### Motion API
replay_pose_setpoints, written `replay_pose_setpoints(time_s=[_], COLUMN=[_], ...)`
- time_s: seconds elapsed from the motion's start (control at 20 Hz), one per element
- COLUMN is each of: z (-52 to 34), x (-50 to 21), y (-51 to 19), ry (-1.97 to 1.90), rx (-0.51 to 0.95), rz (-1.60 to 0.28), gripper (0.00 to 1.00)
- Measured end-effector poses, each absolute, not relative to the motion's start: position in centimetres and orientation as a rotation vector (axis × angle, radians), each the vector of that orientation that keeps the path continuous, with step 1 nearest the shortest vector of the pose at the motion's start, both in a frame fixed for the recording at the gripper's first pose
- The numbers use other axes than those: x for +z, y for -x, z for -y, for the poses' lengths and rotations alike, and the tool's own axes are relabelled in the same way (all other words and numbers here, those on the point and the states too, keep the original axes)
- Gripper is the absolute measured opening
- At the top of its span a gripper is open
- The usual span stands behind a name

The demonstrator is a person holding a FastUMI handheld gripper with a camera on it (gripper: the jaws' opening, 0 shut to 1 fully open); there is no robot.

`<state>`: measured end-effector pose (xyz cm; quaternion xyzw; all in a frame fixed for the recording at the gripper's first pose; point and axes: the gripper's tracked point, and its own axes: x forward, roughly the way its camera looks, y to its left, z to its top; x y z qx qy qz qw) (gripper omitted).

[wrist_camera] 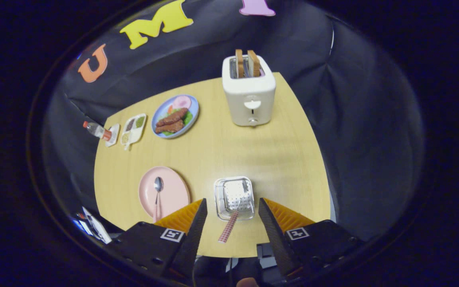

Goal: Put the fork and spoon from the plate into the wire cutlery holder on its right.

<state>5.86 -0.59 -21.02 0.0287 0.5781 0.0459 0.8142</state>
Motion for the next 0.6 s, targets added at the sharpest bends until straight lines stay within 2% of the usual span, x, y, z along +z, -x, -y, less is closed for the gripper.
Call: replay_pose_setpoints(time_s=[0.35,0.6], z=[-8.4,-15.2], x=[-18.2,-22.4], y=[-3.2,1.3], ry=[-0.038,-0.088], rx=[0.233,0.261], rz=[-0.862,-0.900], gripper=[0.81,0.81])
